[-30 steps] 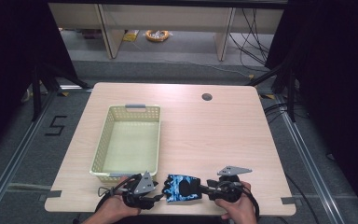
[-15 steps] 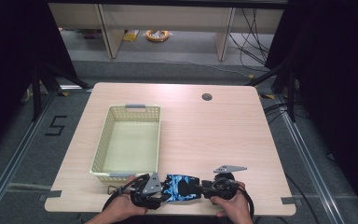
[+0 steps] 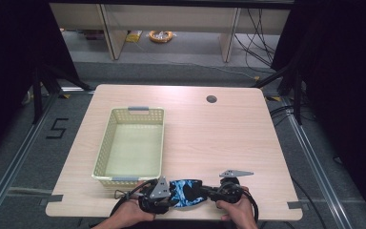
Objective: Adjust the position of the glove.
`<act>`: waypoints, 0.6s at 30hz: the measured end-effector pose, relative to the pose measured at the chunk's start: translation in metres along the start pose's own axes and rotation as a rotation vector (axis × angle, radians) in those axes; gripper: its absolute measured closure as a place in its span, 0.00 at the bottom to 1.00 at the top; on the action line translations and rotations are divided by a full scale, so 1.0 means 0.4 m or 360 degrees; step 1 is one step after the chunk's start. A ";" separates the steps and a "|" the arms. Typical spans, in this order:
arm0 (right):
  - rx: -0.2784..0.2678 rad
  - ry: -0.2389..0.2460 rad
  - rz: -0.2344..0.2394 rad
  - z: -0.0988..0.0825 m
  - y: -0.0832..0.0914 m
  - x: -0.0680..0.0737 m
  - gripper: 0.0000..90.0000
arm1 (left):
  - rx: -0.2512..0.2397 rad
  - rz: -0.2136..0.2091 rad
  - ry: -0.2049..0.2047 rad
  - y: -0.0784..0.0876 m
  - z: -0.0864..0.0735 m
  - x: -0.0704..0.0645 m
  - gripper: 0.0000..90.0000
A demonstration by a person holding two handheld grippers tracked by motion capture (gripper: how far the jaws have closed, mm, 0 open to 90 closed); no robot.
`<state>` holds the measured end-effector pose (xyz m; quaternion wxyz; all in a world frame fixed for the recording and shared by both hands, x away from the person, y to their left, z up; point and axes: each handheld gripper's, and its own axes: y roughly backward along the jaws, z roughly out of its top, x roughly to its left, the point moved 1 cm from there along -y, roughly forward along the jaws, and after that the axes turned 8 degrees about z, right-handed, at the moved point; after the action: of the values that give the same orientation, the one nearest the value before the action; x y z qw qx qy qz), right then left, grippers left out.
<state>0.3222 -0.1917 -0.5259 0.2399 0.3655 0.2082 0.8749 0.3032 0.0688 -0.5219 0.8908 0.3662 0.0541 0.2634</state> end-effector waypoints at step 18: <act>-0.0094 0.0035 -0.0005 -0.011 0.047 0.029 0.95 | -0.0030 0.0063 -0.0077 0.005 0.004 -0.017 0.87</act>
<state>0.3067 -0.2011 -0.5123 0.2497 0.3482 0.1855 0.8843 0.2970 0.0654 -0.5201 0.8899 0.3650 0.0228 0.2725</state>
